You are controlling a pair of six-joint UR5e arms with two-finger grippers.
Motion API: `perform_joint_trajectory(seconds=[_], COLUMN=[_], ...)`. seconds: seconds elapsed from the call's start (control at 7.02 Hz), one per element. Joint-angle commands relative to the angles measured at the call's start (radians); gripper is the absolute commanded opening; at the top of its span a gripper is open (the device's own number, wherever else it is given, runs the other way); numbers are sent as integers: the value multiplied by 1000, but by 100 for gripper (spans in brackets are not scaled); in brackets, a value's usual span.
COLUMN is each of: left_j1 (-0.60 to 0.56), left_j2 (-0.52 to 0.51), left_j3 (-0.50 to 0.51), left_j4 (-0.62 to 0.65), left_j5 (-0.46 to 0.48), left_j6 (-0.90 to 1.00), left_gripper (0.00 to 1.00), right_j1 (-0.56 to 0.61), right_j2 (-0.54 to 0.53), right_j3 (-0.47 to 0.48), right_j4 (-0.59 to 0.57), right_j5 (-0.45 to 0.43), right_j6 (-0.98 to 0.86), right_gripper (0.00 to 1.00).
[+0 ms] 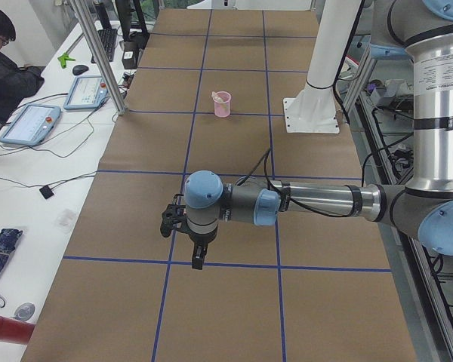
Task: Collect pens into pen holder
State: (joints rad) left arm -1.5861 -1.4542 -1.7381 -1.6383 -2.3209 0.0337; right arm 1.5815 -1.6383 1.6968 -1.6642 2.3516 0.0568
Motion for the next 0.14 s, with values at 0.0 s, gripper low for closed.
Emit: perform_joint_trajectory(seconds=[0.0], left_j1=[0], left_j2=[0], left_j3=[0], left_j4=[0], left_j5=[0], left_j6=[0], left_gripper=[100], right_j1=[0], right_j2=[0], right_j3=[0], right_j4=[0], right_j5=[0], right_j6=[0], right_gripper=[99])
